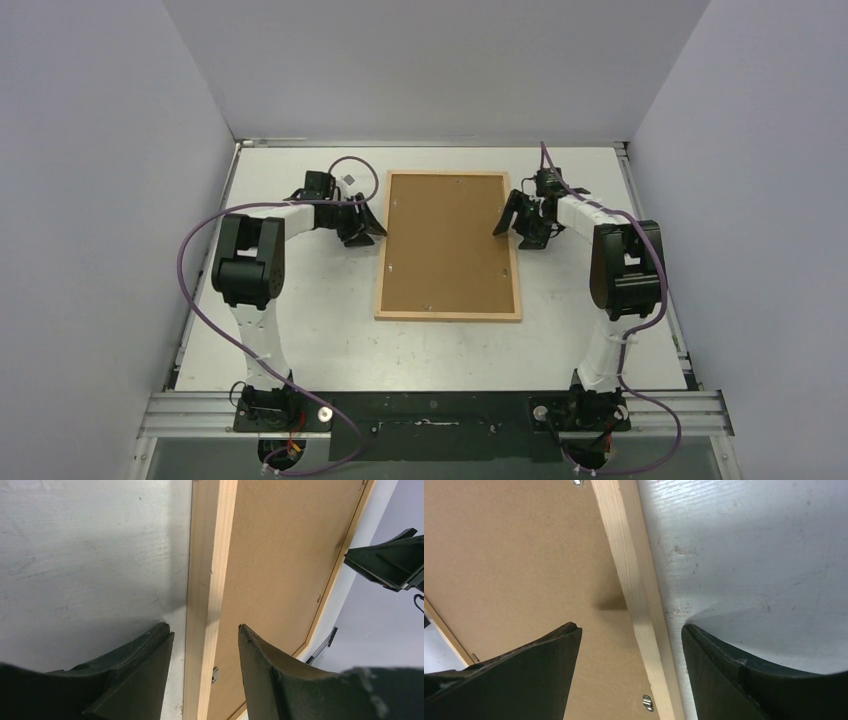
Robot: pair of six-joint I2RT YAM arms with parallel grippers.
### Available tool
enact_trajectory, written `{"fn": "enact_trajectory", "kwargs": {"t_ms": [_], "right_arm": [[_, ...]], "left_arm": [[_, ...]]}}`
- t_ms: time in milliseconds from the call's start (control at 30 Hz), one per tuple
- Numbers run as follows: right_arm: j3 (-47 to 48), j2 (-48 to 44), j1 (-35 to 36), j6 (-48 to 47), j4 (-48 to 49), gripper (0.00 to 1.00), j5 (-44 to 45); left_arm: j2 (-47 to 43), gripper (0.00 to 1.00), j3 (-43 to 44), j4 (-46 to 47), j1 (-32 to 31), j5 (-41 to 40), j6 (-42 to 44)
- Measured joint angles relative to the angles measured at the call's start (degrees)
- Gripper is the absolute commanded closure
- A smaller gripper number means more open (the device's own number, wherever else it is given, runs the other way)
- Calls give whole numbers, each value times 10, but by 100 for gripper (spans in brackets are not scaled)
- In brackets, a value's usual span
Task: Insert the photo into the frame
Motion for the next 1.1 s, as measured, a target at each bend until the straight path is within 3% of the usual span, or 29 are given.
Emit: {"fn": "enact_trajectory", "kwargs": {"t_ms": [400,633,967,1100], "right_arm": [[-5,2,41,1,22,31,-6],[-6,0,89,-1,28,29,31],[-24,-49,153,-16,-49,26,145],[-31,-86,165,-28,-86,27,168]], "left_arm": [[1,59,-6,7,4,6,-37],[-20,59,-22,-17,22,-25,-6],[-86,43,-63,-75,16,-91,36],[-87,42,-63,-82,14,-103,42]]}}
